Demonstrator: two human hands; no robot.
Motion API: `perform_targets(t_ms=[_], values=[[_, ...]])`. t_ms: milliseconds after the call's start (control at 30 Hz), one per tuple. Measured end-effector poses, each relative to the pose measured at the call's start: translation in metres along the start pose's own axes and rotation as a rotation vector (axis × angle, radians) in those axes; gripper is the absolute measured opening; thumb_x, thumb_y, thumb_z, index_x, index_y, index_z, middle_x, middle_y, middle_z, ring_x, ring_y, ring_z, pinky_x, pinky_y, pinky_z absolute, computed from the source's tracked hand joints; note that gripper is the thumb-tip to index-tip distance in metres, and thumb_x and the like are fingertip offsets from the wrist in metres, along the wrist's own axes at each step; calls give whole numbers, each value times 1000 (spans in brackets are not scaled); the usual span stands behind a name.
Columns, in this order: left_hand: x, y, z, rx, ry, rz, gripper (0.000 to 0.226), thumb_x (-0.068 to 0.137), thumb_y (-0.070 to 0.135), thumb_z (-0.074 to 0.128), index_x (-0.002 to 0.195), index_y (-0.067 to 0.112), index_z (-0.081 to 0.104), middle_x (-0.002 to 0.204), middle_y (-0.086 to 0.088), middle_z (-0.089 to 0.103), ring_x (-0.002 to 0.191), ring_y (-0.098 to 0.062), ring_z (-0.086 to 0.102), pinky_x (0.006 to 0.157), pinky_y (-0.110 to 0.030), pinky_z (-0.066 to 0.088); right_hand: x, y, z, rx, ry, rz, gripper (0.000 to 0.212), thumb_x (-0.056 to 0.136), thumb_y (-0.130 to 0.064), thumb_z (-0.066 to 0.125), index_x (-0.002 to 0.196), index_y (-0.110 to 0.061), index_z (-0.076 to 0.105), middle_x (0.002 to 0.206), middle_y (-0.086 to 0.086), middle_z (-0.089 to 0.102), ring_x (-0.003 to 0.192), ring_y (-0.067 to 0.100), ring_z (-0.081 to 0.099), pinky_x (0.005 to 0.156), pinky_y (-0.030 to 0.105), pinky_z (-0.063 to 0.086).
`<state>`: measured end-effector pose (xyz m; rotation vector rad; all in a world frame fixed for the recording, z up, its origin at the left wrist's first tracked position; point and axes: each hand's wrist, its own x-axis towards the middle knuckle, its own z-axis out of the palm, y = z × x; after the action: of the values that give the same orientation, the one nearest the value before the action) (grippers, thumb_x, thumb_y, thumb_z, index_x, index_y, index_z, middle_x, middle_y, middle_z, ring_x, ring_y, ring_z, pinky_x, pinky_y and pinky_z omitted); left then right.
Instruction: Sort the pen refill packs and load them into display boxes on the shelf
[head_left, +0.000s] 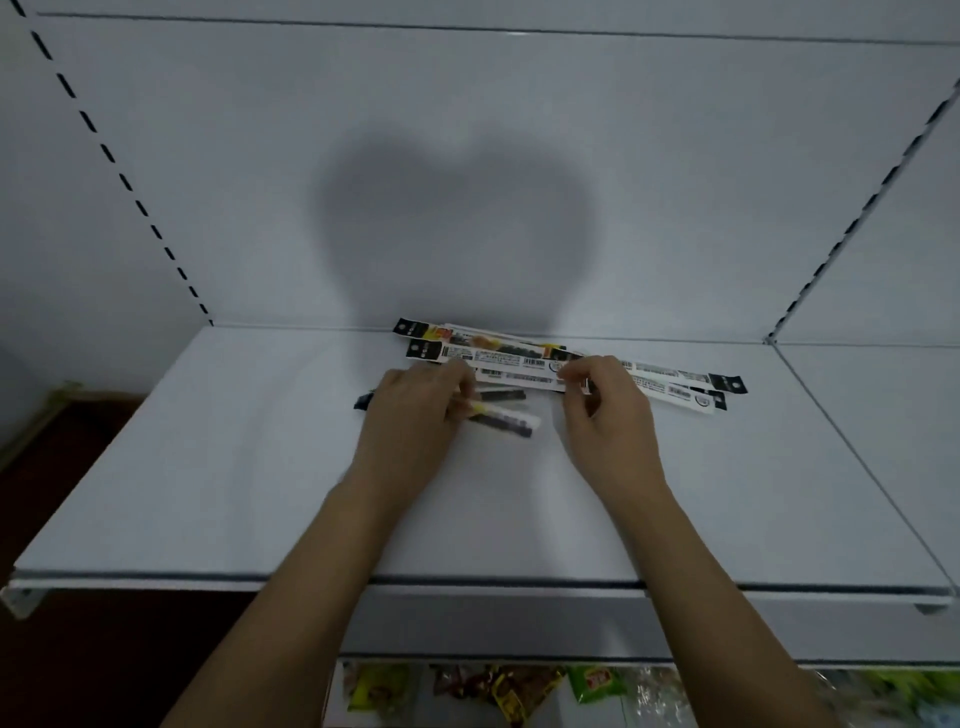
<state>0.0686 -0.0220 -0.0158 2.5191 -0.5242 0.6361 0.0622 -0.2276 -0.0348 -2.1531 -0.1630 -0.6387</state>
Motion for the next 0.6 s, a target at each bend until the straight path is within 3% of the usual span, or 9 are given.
perform_targets(t_ms=[100,167,200,267,333,400,467,533,600], values=[[1,3,-8,-1,157,-98,32,78,-5,49,104,10,61,82,-11,69,67,-33,58,68,-30,37,-3,-1,4,-30,-153,-67,22,95,-10,57,114,-19,64,113,-6,63,74,3,52,72,26,44],[0,-1,-13,-47,145,-227,34,89,-3,52,115,15,62,86,-8,68,68,-29,57,64,-28,37,-4,-1,10,-175,-258,-182,30,95,-19,58,125,-20,63,124,-6,63,93,10,57,84,28,46],[-1,-5,-10,-40,107,-266,30,93,5,53,118,19,62,88,-6,68,69,-26,57,63,-28,36,-4,-1,13,-236,-300,-225,34,94,-23,57,127,-20,64,126,-5,64,103,18,59,90,34,48],[-2,-12,-3,64,21,-206,23,94,27,58,116,23,65,93,-1,66,78,-22,57,61,-27,36,-3,-1,15,-247,-337,-219,34,92,-27,57,123,-19,67,116,-3,66,102,24,61,86,39,51],[-3,-15,4,164,-123,-82,41,87,57,54,110,28,70,95,1,62,89,-22,56,60,-26,40,-2,0,13,-198,-336,-168,23,91,-24,60,110,-17,71,101,-2,62,89,21,59,74,35,48],[-4,-20,10,180,-214,7,53,78,67,49,107,30,74,97,2,63,93,-23,54,63,-30,46,-3,0,11,-158,-311,-140,12,92,-15,63,99,-13,72,93,-1,58,78,15,52,67,32,44],[-2,-20,12,190,-189,57,44,79,60,53,100,28,76,96,3,66,91,-25,55,70,-33,42,-5,-3,8,-73,-241,-118,11,92,-8,64,97,-10,73,91,-2,59,74,6,49,68,22,42],[-2,-16,11,242,-93,91,25,83,39,55,94,26,74,94,6,70,89,-25,59,76,-34,30,-6,-9,4,22,-166,-110,10,93,-8,64,94,-10,73,89,-4,60,74,5,51,67,11,38],[-1,-13,10,257,-52,64,20,83,19,52,92,25,69,91,7,72,88,-22,61,81,-36,25,-7,-10,-1,53,-82,-89,11,96,-10,61,92,-12,70,89,-6,60,77,6,52,68,11,37]])
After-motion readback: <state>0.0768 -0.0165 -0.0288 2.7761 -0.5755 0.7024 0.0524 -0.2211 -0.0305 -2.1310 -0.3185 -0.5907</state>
